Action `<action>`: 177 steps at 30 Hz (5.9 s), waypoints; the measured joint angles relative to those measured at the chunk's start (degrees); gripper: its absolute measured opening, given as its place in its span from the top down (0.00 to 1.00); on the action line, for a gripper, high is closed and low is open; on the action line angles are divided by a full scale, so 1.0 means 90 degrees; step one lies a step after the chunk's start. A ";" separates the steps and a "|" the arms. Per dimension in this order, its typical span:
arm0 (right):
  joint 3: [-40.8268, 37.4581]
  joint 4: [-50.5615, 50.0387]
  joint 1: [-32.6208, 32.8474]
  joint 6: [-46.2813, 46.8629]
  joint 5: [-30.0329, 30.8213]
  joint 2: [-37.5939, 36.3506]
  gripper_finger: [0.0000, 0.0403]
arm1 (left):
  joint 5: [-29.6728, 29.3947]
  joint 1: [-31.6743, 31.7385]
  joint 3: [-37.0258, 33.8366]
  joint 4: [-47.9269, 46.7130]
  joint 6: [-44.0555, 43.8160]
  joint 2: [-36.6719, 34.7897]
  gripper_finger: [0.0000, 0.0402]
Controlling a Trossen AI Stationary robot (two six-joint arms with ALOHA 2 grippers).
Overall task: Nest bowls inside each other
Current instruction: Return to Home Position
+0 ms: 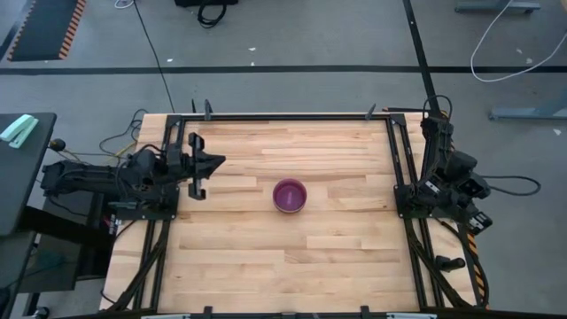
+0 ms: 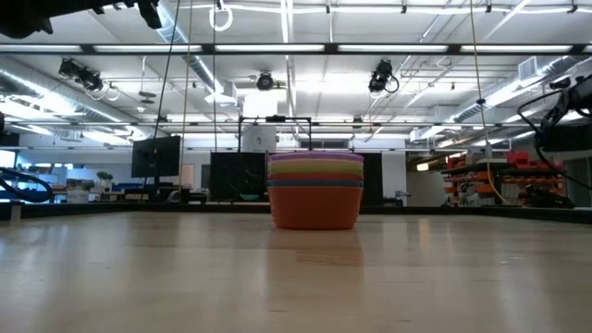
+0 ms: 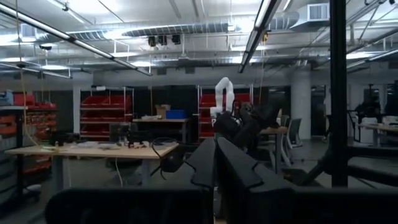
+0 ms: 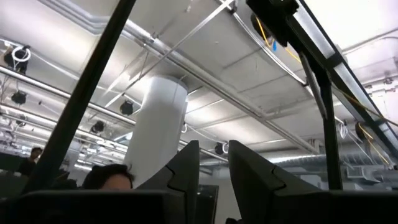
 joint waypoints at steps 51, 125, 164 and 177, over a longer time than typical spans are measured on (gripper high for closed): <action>-0.0698 0.1770 0.0002 -0.1136 0.0886 -0.0218 0.77 | -0.0022 0.0015 -0.1162 -0.0236 0.1286 -0.3342 0.98; -0.1031 -0.1135 0.0002 0.0267 0.1625 -0.0884 0.77 | -0.0628 0.0303 -0.2253 -0.1000 0.0728 -0.3875 0.95; -0.1021 -0.3433 0.0002 0.2020 0.0168 -0.0886 0.77 | 0.0203 0.0452 -0.2263 -0.3237 -0.0912 -0.3873 0.96; -0.1019 -0.3935 0.0002 0.2066 -0.0097 -0.0886 0.77 | 0.0896 0.0452 -0.2263 -0.3381 -0.1110 -0.3873 0.99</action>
